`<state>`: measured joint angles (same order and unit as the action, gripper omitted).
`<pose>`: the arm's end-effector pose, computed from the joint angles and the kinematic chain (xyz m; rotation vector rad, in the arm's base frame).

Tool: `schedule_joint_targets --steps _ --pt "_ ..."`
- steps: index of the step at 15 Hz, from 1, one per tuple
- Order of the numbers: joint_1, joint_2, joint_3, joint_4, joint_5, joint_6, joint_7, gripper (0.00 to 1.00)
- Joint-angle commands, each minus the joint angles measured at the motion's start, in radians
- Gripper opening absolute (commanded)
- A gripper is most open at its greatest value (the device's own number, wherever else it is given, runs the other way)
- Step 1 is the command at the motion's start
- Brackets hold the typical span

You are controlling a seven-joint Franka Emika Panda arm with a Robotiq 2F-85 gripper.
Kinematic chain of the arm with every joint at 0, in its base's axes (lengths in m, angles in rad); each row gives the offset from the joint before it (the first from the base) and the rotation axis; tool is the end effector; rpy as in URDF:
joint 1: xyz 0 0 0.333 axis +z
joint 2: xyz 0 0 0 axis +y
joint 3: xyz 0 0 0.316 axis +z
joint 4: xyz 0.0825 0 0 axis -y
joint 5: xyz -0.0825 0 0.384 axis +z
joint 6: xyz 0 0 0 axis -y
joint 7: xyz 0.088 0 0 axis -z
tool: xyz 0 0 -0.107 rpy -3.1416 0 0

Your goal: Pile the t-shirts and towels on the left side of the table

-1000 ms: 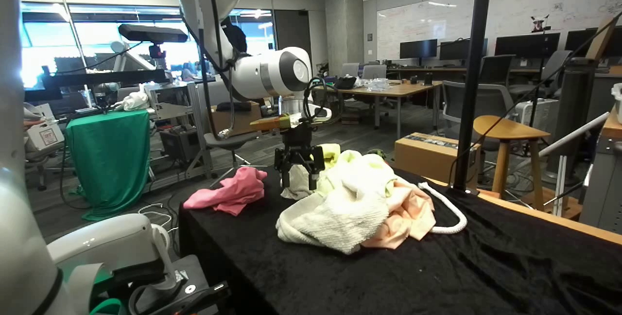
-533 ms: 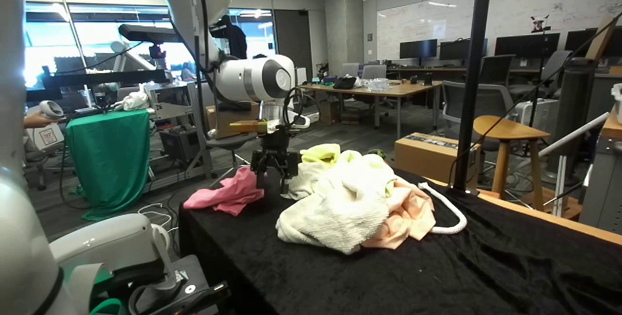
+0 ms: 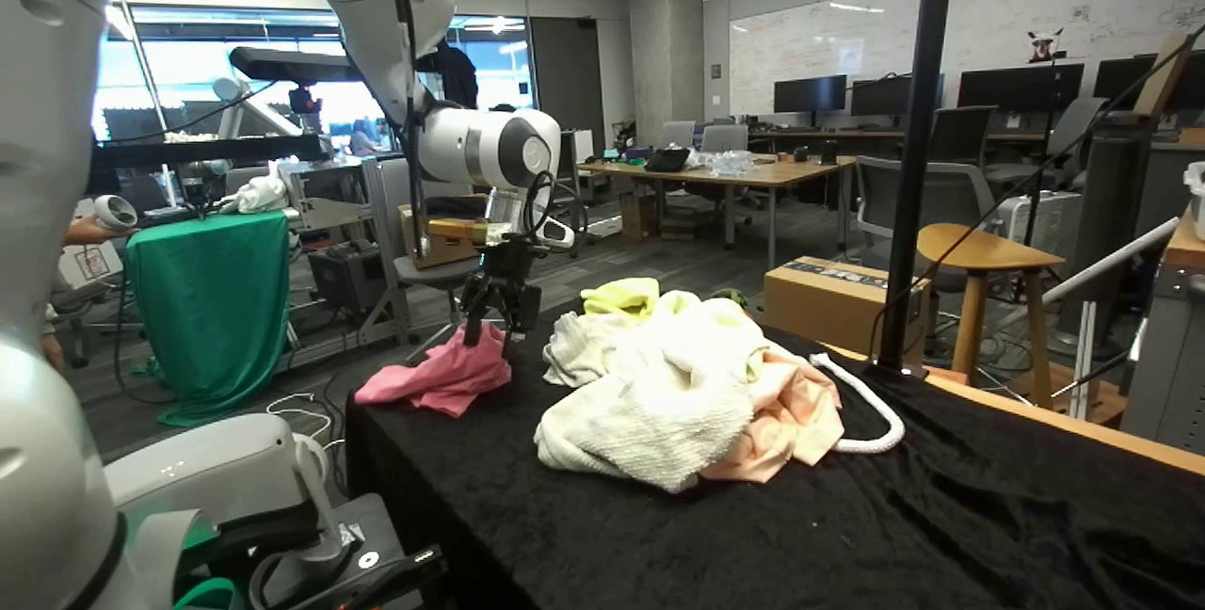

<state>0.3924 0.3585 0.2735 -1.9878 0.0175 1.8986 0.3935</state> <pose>0.4365 0.3413 0.2627 2.9231 0.3933 -0.6476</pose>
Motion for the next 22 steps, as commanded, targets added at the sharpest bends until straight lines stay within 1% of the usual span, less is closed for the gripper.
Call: schedule_joint_targets --steps 1,5,11,18,22 --pt "0.014 0.055 0.007 0.087 0.071 -0.051 0.014 1.0" --pt "0.019 0.078 0.008 0.129 0.133 -0.081 0.003 1.0" --pt "0.019 0.084 0.02 0.146 0.216 -0.089 -0.017 1.0" --pt "0.031 0.105 0.028 0.186 0.233 -0.107 -0.024 1.0" --pt "0.036 0.123 0.028 0.186 0.232 -0.106 -0.035 1.0"
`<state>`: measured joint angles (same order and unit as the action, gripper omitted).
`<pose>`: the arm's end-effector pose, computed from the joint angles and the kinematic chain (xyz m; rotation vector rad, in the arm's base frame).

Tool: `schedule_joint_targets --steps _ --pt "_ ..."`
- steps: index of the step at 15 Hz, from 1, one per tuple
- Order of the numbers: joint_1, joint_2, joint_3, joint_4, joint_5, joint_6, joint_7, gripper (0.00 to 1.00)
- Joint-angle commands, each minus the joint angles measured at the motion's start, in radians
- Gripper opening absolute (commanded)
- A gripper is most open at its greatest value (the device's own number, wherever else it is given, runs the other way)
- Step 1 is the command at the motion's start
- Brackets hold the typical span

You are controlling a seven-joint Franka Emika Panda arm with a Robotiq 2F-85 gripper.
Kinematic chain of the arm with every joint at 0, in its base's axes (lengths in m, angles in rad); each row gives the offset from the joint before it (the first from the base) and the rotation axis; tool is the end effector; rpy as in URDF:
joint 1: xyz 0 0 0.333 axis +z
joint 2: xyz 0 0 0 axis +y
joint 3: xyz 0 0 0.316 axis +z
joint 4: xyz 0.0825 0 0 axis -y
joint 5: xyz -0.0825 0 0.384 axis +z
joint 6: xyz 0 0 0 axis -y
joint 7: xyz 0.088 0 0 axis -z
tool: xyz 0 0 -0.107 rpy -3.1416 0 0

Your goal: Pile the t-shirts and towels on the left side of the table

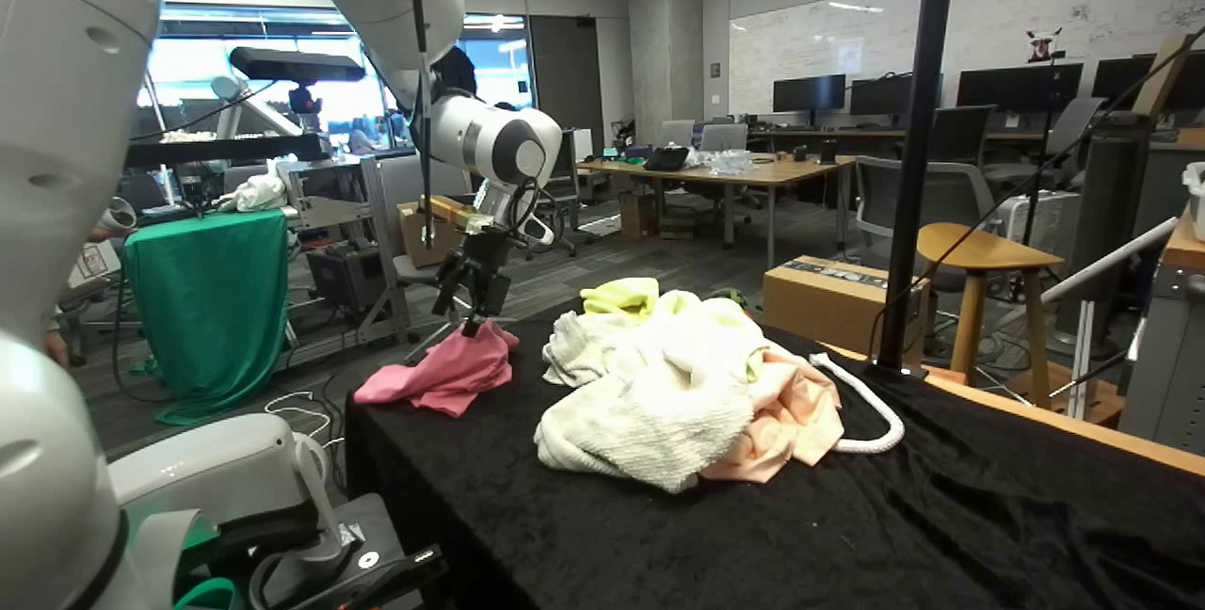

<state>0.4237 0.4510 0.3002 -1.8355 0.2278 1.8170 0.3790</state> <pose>0.4348 0.3976 0.2714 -2.9488 -0.3539 0.8576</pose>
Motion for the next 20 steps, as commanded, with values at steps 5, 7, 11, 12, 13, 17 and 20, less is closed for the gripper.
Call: schedule_joint_targets --steps 5,7,11,12,13,17,20 --pt "0.001 0.069 0.0 0.035 0.026 -0.026 -0.056 1.0" --pt "0.001 0.089 -0.001 0.042 0.026 -0.023 -0.068 1.0" --pt "0.005 0.111 -0.007 0.049 0.015 -0.006 -0.079 1.0" --pt "0.006 0.114 -0.008 0.051 0.01 -0.004 -0.082 1.0" --pt "0.009 0.118 -0.012 0.052 0.003 0.002 -0.079 1.0" --pt "0.02 0.122 -0.032 0.04 -0.038 0.048 -0.062 1.0" --pt "0.022 0.125 -0.044 0.028 -0.071 0.08 -0.058 1.0"
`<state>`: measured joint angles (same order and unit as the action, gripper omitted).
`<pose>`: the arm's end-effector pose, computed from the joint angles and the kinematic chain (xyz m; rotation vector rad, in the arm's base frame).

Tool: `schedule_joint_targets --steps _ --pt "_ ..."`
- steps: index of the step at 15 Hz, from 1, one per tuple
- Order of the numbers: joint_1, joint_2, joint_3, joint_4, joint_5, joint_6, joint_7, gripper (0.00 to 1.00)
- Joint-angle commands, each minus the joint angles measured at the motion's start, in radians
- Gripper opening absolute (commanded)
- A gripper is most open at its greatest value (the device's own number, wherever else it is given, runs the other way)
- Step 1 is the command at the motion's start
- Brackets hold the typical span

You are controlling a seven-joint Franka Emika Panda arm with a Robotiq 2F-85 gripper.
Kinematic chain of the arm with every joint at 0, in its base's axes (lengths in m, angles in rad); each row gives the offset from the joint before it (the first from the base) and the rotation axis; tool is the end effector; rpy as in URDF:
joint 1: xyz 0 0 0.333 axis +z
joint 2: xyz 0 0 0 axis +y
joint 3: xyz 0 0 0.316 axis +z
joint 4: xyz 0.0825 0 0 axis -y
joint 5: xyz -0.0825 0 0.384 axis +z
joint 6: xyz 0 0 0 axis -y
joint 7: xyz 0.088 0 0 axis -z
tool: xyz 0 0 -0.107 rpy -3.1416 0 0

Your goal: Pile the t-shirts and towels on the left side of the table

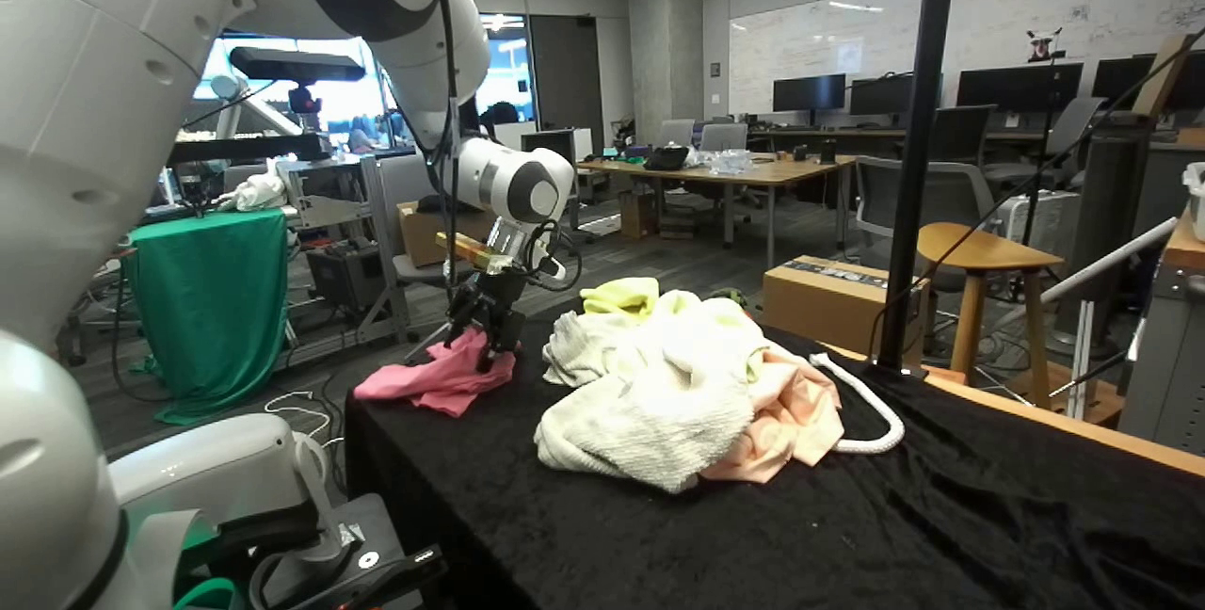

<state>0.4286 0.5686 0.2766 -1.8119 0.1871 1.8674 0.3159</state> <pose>0.4462 0.3899 0.2120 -2.9451 -0.4215 0.8984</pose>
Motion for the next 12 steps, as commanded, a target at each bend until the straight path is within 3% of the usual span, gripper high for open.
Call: schedule_joint_targets --steps 1,4,5,7,12 --pt "0.017 0.011 -0.022 0.003 -0.038 0.035 0.005 1.0" --pt "0.014 0.002 -0.025 -0.012 -0.049 0.056 0.004 0.96" --pt "0.012 -0.004 -0.024 -0.015 -0.051 0.056 0.0 0.72" --pt "0.008 -0.007 -0.022 -0.016 -0.049 0.061 -0.003 0.71" --pt "-0.001 -0.015 -0.02 -0.014 -0.042 0.05 -0.016 0.3"
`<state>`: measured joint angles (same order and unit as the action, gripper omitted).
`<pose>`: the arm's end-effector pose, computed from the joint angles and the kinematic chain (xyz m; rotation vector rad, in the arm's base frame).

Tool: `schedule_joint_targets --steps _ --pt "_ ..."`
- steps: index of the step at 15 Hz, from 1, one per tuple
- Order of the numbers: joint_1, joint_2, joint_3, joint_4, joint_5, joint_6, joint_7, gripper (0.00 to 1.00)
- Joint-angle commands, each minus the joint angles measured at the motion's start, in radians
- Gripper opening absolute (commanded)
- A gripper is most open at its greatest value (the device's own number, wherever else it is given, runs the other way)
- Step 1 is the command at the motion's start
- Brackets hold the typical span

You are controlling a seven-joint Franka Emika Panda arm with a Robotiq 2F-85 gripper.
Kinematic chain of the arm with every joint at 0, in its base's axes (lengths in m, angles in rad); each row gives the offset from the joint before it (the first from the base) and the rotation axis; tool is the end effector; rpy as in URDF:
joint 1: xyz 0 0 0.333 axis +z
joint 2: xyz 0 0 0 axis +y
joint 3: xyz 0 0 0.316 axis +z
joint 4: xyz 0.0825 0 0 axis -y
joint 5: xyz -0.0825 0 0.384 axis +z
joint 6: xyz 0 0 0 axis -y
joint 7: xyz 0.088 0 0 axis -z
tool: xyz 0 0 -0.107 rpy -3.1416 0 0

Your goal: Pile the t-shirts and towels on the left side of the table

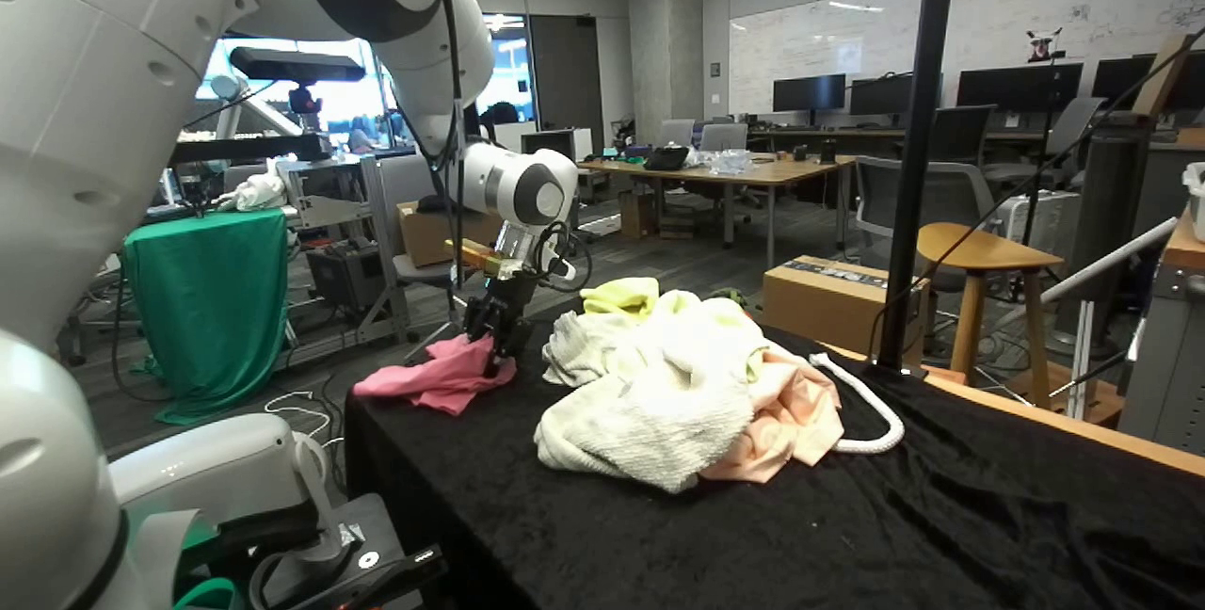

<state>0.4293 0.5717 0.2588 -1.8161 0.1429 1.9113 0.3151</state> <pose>0.4574 0.3815 0.2074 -2.9882 -0.4306 0.8227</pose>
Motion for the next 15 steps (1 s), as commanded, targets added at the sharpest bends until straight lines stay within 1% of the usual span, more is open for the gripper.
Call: schedule_joint_targets --steps 1,3,5,6,7,8,12,15 --pt "-0.005 -0.018 -0.001 -0.008 0.006 0.004 -0.02 0.21" --pt "-0.009 -0.017 -0.001 -0.006 0.007 0.003 -0.025 0.06" --pt "-0.013 -0.019 -0.001 -0.003 0.009 0.001 -0.03 0.01" --pt "-0.016 -0.022 0.001 0.0 0.01 -0.005 -0.036 0.0" --pt "-0.018 -0.027 0.001 0.0 0.011 -0.009 -0.038 0.0" --pt "-0.022 -0.032 0.003 0.003 0.013 -0.016 -0.046 0.03" --pt "-0.035 -0.071 0.0 0.005 0.021 -0.018 -0.05 0.03" --pt "-0.059 -0.112 -0.007 0.016 0.024 -0.024 -0.056 0.04"
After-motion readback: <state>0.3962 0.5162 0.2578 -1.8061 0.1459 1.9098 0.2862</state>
